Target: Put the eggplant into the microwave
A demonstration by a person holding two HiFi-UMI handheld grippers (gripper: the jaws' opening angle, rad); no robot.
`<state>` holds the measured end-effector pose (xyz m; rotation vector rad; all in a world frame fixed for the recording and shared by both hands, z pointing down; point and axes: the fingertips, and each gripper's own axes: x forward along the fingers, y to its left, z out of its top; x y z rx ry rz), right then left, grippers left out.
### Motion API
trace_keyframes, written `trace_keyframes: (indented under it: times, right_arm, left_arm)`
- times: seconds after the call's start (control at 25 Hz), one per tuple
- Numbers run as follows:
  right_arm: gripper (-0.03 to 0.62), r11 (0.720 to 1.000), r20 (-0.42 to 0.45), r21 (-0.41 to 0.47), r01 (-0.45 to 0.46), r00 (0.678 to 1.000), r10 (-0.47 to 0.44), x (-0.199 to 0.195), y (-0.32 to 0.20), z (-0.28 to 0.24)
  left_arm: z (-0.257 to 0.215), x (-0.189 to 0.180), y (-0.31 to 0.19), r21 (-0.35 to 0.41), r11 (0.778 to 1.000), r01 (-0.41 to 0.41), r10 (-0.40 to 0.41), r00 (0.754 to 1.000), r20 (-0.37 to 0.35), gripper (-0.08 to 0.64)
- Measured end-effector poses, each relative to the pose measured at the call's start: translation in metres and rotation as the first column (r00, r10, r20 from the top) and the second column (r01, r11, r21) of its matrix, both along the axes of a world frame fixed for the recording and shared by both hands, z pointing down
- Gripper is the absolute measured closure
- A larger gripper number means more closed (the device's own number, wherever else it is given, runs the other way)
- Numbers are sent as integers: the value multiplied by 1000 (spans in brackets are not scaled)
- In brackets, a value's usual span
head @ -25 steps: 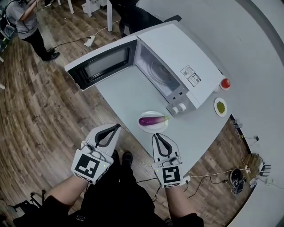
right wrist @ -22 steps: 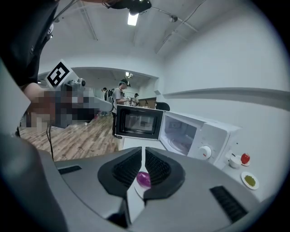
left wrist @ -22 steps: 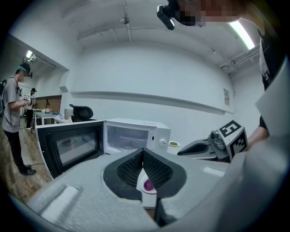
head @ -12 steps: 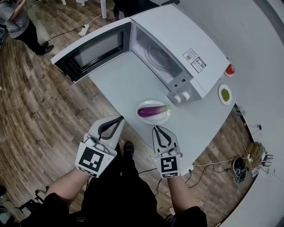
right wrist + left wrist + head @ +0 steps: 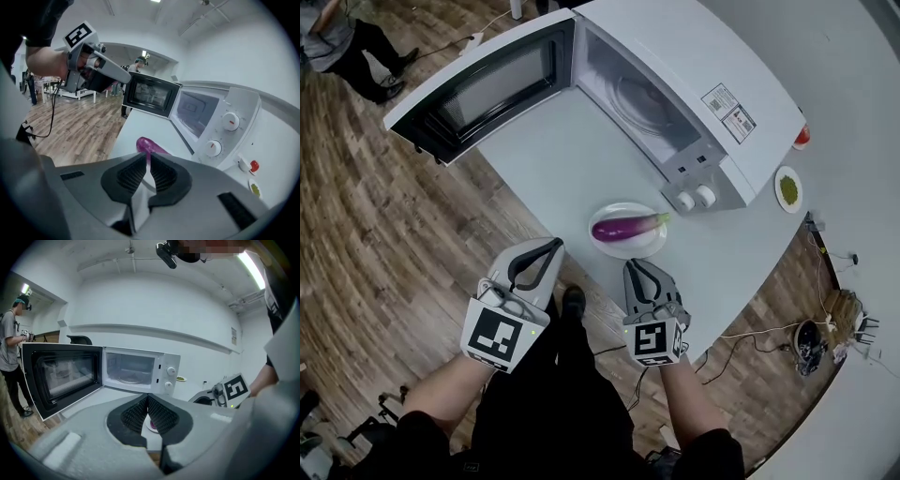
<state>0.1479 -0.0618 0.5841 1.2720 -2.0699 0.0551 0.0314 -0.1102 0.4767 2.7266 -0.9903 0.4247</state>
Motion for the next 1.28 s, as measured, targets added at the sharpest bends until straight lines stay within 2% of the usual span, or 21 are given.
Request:
trace_keyframes:
  times: [0.24, 0.4, 0.52, 0.68, 1.0, 1.28]
  right_arm:
    - [566, 998, -85, -53, 20, 996, -25, 9, -1, 30]
    - [514, 996, -138, -78, 36, 989, -47, 10, 1, 42]
    - [508, 995, -199, -82, 59, 977, -74, 11, 1, 47]
    - [506, 991, -279, -84, 105, 952, -124, 10, 1, 52]
    - [499, 982, -382, -104, 156, 906, -184, 10, 3, 64]
    - [497, 971, -509, -101, 218, 827, -239, 9, 2, 72]
  left_arm:
    - [14, 6, -4, 6, 1000, -26, 26, 999, 19, 552]
    - [24, 7, -9, -10, 1000, -16, 16, 1000, 19, 552]
    - [29, 8, -12, -21, 1000, -5, 6, 1000, 17, 552]
    - [32, 8, -11, -42, 999, 7, -6, 1000, 11, 551]
    - [49, -1, -11, -54, 998, 20, -17, 999, 48, 552]
    - [56, -13, -5, -71, 996, 45, -41, 998, 56, 552]
